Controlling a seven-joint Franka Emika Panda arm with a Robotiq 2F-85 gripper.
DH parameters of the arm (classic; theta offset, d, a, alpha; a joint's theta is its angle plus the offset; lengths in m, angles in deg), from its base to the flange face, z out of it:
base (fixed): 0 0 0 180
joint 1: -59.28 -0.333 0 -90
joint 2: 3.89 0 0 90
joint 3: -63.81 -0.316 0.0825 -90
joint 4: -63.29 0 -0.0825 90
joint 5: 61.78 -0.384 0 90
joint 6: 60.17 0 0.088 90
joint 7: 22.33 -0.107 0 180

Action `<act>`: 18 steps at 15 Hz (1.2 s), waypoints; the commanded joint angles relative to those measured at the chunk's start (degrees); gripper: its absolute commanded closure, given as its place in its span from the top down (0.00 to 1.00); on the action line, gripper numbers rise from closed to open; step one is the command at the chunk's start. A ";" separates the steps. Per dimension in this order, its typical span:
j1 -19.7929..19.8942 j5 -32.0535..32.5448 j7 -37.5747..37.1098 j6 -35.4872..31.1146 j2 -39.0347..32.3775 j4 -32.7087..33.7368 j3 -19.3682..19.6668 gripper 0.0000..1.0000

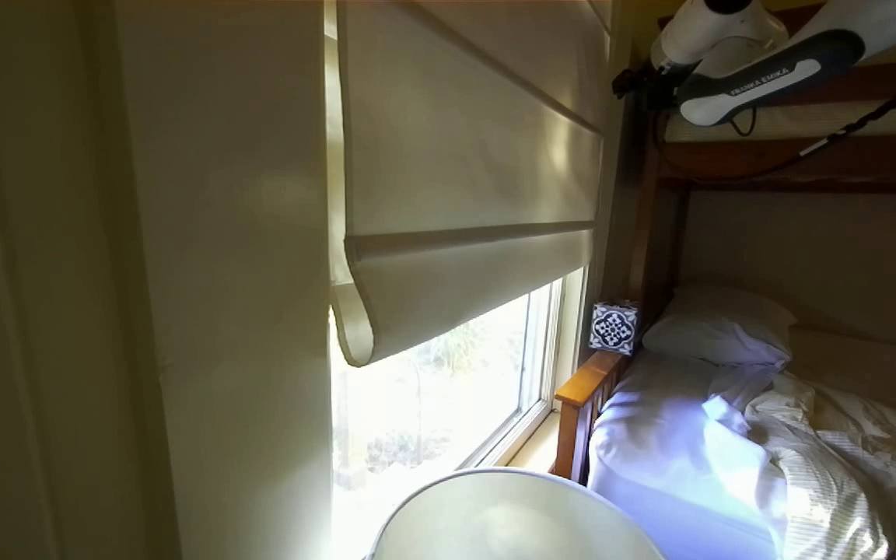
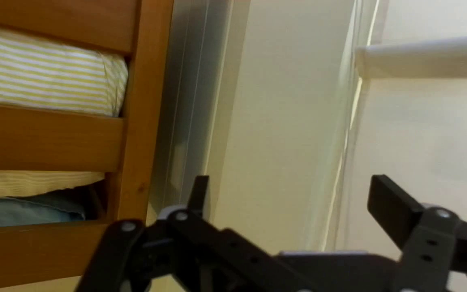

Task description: Lift up the curtain railing

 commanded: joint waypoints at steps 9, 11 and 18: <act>-0.55 13.31 -27.53 -0.03 -7.78 14.26 0.80 1.00; -1.06 18.53 -35.57 0.16 -10.73 20.06 1.19 1.00; -3.85 37.04 -60.86 7.40 -20.54 36.03 3.38 1.00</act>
